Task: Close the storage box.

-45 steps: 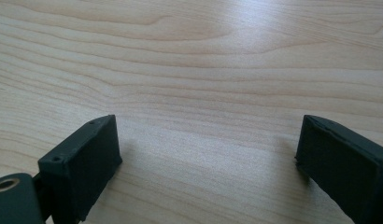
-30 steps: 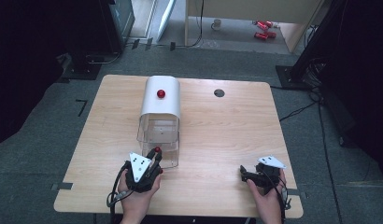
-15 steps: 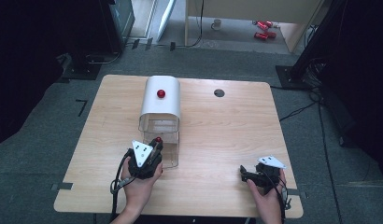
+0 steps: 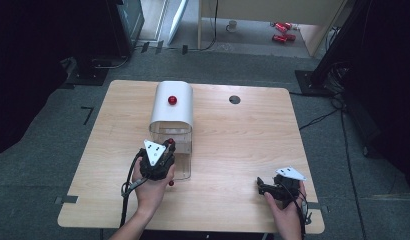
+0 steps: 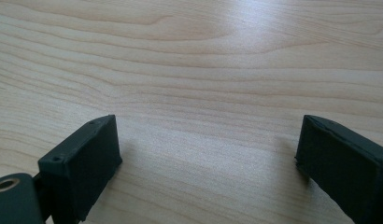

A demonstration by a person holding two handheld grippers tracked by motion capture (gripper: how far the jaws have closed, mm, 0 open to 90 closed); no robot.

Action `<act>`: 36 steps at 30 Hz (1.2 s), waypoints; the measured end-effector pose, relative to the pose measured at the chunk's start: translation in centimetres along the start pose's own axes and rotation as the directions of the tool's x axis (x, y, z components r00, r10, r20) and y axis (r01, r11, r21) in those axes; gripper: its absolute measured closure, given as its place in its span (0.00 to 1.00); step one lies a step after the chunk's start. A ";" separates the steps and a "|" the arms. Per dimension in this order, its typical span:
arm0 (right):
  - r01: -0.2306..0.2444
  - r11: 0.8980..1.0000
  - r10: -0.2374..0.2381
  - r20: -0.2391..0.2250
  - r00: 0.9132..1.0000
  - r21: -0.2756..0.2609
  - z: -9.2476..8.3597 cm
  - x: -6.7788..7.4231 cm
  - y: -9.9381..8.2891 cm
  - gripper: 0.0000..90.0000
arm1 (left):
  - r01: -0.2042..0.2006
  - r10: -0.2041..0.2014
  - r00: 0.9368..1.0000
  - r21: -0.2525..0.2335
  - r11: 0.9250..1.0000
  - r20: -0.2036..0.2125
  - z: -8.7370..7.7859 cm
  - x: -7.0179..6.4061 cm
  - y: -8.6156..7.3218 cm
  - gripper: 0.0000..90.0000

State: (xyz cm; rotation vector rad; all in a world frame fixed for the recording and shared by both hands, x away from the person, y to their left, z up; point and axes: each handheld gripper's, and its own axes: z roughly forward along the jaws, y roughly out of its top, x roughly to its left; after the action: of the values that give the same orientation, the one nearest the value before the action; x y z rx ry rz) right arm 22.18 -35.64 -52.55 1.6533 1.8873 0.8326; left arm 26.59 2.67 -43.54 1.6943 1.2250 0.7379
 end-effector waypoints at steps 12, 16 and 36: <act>0.000 1.000 0.000 0.000 1.000 0.000 0.0 0.0 0.0 0.07 | -0.008 0.008 1.000 -0.009 1.000 0.019 -0.6 0.4 -0.4 0.77; 0.000 1.000 0.000 0.000 1.000 0.000 0.0 0.0 0.0 0.07 | -0.023 0.023 0.999 -0.005 1.000 0.040 -1.6 0.7 -1.3 0.65; 0.000 1.000 0.000 0.001 1.000 -0.001 0.1 0.0 0.1 0.07 | 0.012 -0.016 0.999 0.096 0.995 0.045 -6.4 8.5 -6.7 0.12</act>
State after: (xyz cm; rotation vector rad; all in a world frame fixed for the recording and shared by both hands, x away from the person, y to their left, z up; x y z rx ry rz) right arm 22.26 -35.60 -52.56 1.6529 1.8854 0.8327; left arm 21.25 13.41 -47.17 1.7693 1.2566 0.6368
